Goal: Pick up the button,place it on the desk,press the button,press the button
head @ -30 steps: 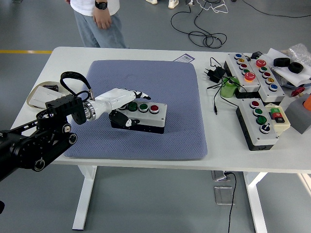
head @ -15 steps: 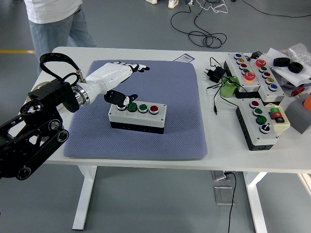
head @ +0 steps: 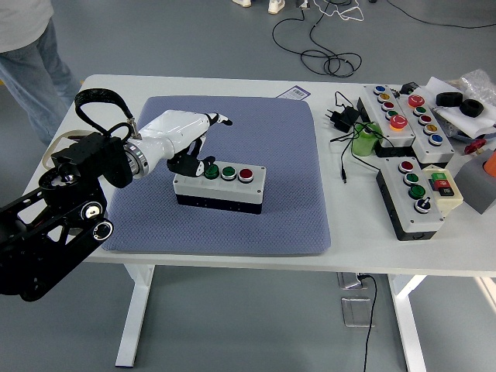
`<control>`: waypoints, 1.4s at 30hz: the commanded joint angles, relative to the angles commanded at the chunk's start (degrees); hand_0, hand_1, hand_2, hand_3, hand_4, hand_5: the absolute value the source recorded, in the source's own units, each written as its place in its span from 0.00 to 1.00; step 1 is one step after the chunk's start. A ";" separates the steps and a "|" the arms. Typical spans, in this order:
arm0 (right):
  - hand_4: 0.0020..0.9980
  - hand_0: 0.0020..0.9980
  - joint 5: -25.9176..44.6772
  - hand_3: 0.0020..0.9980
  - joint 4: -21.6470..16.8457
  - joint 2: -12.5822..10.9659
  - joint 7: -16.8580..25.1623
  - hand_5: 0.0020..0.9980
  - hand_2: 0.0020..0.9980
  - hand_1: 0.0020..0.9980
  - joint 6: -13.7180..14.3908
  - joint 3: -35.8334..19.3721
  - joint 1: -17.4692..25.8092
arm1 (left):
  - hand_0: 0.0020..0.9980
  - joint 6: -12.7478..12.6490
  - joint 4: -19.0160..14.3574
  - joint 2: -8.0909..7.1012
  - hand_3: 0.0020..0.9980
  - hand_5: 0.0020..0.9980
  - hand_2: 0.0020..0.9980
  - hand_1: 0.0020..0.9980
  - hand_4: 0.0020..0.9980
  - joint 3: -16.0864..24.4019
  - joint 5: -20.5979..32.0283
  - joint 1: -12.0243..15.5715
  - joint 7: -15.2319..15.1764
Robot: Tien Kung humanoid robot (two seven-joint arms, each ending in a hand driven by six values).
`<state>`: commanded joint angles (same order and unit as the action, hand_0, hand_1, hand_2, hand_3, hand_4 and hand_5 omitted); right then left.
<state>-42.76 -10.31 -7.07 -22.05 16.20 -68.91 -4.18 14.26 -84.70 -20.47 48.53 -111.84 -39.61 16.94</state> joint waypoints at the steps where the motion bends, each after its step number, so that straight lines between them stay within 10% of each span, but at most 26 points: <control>1: 0.24 0.64 0.05 0.59 0.00 0.00 0.00 0.34 0.55 0.51 -0.01 0.07 -0.03 | 0.01 0.20 0.37 0.12 0.82 0.00 0.03 0.00 0.47 -0.75 0.05 -0.21 0.07; 42: 0.24 0.64 -0.09 0.59 0.00 -0.05 0.11 0.34 0.55 0.51 -0.02 -0.06 -0.29 | 0.02 1.66 5.52 0.66 0.79 0.00 0.02 0.00 0.37 -8.26 1.73 -1.40 0.82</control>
<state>-42.85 -10.31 -7.12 -21.94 16.18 -68.97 -4.47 15.92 -79.18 -19.81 40.27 -110.11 -41.01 17.75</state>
